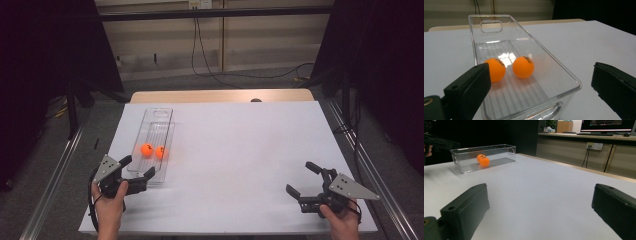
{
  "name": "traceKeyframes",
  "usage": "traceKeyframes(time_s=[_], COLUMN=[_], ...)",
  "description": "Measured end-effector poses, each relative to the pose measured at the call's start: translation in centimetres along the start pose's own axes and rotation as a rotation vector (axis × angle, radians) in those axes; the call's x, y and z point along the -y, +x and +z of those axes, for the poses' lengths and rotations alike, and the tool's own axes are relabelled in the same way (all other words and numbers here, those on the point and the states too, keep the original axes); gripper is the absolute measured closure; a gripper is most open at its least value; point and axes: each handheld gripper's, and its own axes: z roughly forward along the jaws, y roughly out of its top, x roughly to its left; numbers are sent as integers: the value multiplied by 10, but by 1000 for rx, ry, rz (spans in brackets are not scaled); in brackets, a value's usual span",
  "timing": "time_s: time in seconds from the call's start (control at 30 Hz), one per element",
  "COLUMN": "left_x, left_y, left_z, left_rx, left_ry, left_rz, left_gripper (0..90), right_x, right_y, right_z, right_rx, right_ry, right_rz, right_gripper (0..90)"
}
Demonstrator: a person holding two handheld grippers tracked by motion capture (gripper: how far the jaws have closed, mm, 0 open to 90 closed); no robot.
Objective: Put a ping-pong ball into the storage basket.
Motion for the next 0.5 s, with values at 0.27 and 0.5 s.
traceKeyframes(time_s=[0.27,0.5], left_x=[4,4], left_y=[-1,-4], left_z=[-1,-2], left_rx=[0,-1], left_ry=[-13,-15], left_rz=[7,26], left_gripper=[26,26], right_x=[0,0], right_y=[0,1], right_z=[0,0], right_rx=[-2,-5], right_ry=[0,3], right_rz=[-3,-4], right_gripper=[6,6])
